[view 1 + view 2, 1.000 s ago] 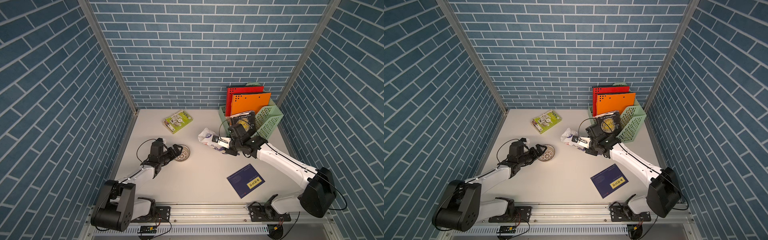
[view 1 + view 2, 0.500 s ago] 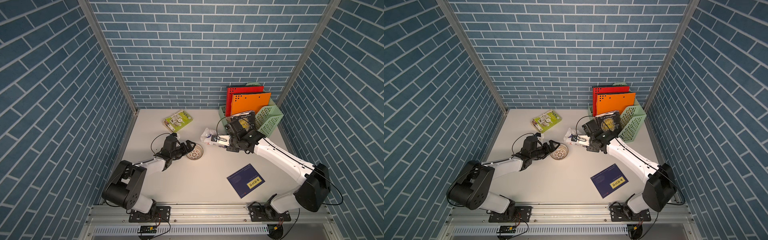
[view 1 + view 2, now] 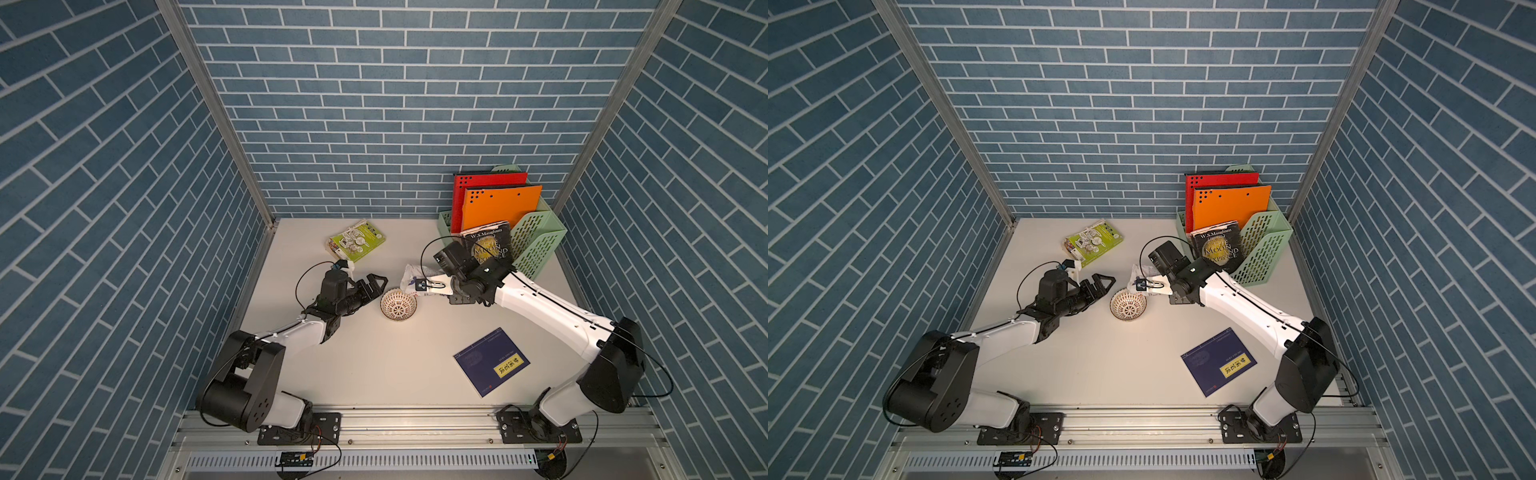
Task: Pour the oats into the breakfast bowl
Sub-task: Pour the oats into the bowl.
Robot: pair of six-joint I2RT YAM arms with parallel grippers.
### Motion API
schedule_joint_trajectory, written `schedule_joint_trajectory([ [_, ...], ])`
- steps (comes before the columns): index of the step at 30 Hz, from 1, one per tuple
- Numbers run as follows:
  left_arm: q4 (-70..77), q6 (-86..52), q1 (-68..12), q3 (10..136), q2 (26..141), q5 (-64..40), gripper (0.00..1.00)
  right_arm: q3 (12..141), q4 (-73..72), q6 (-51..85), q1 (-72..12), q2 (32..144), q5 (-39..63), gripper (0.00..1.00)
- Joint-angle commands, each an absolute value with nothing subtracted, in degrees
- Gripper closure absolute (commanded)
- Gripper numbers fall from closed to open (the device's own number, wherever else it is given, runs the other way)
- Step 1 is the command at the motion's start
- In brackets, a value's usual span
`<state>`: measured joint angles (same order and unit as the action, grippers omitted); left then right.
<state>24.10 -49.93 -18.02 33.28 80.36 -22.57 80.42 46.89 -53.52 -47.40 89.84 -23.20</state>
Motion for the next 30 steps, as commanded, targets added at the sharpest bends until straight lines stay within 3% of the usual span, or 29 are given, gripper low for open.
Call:
schedule_joint_trajectory([
  [1, 18.2, -45.5, -14.8, 32.6, 76.4, -22.1, 0.01, 84.6, 46.5, -59.3, -49.3, 90.0, -32.0, 1.00],
  [18, 8.9, -38.8, -5.1, 32.1, 64.2, -19.0, 0.01, 85.9, 47.5, -70.9, -54.2, 94.2, -46.2, 1.00],
  [30, 8.9, -38.8, -2.9, 32.4, 63.3, -19.3, 0.01, 87.0, 45.5, -74.1, -57.3, 96.8, -51.0, 1.00],
])
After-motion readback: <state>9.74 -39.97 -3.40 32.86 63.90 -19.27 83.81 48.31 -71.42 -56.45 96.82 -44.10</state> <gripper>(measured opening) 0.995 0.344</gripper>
